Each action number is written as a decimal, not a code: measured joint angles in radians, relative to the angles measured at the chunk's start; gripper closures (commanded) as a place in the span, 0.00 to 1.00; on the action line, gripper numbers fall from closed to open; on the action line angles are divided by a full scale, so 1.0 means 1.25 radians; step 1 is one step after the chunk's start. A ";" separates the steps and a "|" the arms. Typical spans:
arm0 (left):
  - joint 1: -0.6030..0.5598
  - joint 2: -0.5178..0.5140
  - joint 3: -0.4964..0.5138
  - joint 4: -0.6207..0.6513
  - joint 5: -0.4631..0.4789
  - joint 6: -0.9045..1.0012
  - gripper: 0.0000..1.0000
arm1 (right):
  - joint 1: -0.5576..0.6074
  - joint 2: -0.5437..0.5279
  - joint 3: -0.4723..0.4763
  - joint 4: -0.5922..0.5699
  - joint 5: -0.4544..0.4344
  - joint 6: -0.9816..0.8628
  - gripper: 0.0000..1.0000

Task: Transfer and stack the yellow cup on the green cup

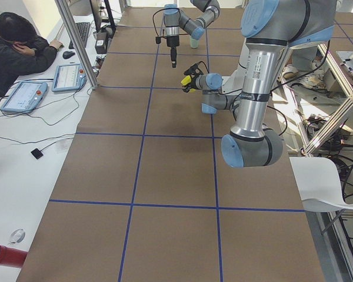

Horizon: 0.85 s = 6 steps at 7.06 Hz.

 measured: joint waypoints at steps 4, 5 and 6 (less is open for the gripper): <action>0.005 -0.016 -0.001 -0.007 -0.004 -0.009 1.00 | -0.002 0.038 -0.037 -0.007 0.088 -0.021 0.12; 0.006 -0.022 -0.002 -0.009 -0.004 -0.011 1.00 | -0.002 0.041 -0.049 -0.007 0.090 -0.020 0.14; 0.006 -0.027 -0.003 -0.009 -0.004 -0.012 1.00 | -0.002 0.041 -0.057 -0.007 0.093 -0.018 0.15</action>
